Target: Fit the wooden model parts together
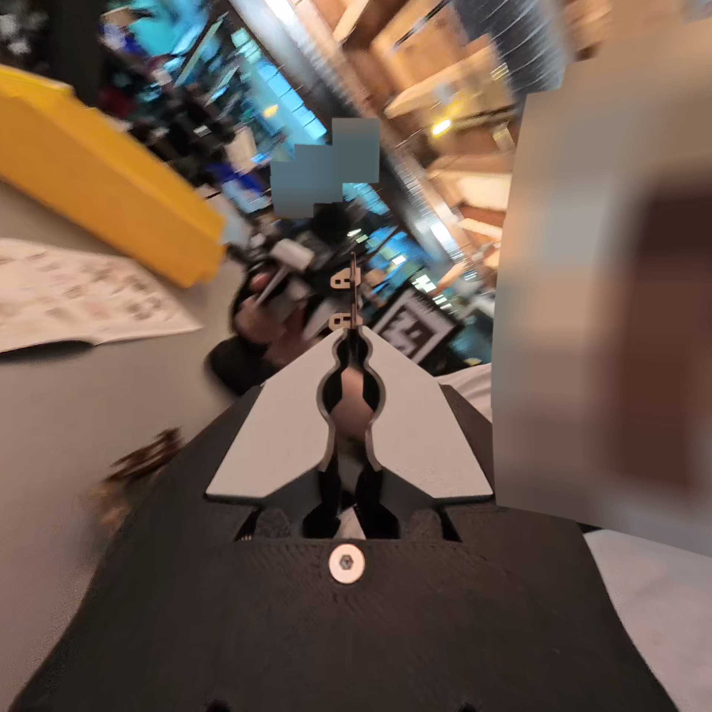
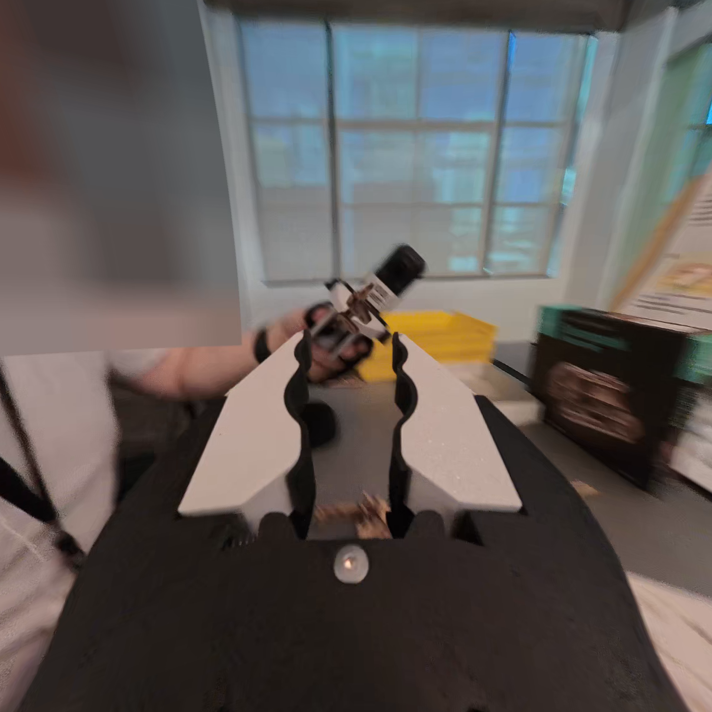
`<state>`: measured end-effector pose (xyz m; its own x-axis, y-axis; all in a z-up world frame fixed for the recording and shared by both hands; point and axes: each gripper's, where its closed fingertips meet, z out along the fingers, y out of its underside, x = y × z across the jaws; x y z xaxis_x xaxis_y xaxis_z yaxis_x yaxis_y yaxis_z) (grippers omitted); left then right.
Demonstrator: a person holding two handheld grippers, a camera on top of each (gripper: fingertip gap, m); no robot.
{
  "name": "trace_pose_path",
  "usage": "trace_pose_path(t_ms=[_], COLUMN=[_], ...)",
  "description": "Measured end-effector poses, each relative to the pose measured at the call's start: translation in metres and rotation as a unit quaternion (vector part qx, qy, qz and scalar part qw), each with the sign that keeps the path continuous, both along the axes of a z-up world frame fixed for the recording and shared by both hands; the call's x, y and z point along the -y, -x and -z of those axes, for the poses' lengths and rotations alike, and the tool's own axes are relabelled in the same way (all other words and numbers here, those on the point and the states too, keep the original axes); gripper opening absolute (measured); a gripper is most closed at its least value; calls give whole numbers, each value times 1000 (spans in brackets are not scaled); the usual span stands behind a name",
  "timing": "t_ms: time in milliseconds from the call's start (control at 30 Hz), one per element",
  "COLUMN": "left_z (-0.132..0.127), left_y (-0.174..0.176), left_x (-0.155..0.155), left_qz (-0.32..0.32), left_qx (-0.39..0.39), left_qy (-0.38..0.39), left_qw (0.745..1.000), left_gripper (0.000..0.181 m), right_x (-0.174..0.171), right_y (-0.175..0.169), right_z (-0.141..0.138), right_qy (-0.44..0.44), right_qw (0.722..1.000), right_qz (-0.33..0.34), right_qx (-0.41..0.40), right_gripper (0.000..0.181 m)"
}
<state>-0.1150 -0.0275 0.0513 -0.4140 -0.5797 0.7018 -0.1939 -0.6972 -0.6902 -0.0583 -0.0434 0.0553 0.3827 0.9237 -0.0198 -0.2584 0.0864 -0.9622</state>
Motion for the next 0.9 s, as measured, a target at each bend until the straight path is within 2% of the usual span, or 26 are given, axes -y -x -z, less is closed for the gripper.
trace_pose_path(t_ms=[33,100,200,267,333,400,500,567,600,633,700,833,900], left_z=[16,41,60,74,88,103,111,119,123,125,125,134,129], left_y=[2,3,-6,-14,-21,-28,-35,-35,-36,-37,-40,-41,-40], left_x=[-10,-27,-38,-36,-33,-36,-37,-36,-36,-36,-35,-42,-49], left_qz=[-11,-9,32,78,118,130,154,173,178,183,191,189,174], left_qx=[-49,-131,-194,-222,-244,-263,-265,-276,-280,-282,-279,-294,-282], left_qy=[-26,-57,-62,-63,-61,-67,-42,-36,-34,-27,-5,-15,-5], left_qw=[998,990,979,970,961,954,951,945,943,942,941,937,943], left_gripper=[0,0,0,0,0,0,0,0,0,0,0,0,0], right_x=[-5,-8,-10,-16,-18,-21,-27,-31,-31,-32,-36,-43,-49], right_y=[-11,-22,-10,-3,-1,-6,-11,-11,-8,-7,-4,-5,-21], right_z=[12,30,57,70,73,78,98,109,113,119,129,124,127], right_qy=[-11,-34,-36,-34,-16,7,23,21,19,27,58,81,162], right_qw=[997,985,964,954,961,964,950,939,936,933,929,941,936], right_qz=[49,101,103,112,102,93,99,104,98,92,81,76,110], right_qx=[51,139,242,275,258,249,295,328,337,347,356,319,291], right_gripper=[40,40,40,39,37,34,32,19,18,19,31,31,31])
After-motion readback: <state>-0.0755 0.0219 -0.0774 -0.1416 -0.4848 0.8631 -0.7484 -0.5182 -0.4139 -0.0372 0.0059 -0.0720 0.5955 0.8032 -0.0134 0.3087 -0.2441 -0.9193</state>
